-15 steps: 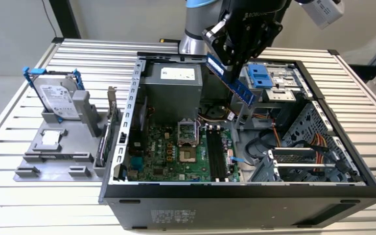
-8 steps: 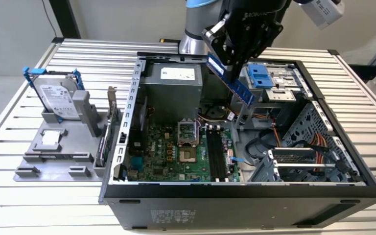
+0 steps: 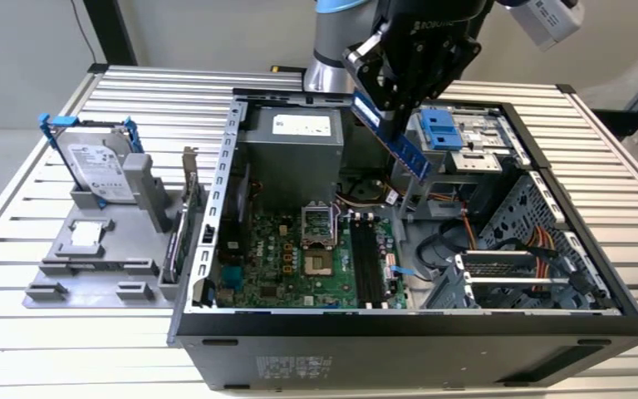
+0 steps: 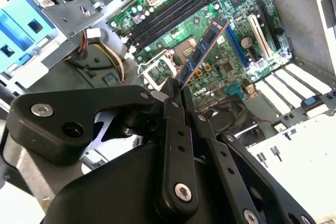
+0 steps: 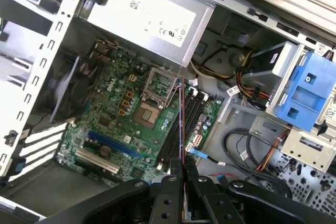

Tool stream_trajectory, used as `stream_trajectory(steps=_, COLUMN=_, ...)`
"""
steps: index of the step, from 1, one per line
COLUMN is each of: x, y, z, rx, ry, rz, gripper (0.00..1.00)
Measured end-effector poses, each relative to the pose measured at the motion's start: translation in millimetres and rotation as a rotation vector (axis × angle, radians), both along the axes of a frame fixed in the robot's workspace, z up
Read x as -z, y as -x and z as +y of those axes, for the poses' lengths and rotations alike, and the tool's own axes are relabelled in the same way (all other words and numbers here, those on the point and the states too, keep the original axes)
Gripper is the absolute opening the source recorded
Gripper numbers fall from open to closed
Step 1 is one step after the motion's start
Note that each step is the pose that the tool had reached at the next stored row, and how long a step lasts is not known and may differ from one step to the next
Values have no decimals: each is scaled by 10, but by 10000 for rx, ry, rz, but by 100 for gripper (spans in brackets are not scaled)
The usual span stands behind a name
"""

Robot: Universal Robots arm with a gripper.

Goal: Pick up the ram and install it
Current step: 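Insert the ram into the slot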

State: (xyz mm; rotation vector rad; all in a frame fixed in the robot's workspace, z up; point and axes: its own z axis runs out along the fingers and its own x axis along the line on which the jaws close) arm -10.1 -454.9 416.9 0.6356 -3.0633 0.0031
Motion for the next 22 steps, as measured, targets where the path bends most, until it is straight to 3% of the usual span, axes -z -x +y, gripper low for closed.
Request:
stream_trajectory(steps=11, x=0, y=-1, z=0, rx=827, ry=1, rz=0, gripper=0)
stream_trajectory(steps=22, x=0, y=-25, z=0, rx=1385, ry=1, rz=0, gripper=0)
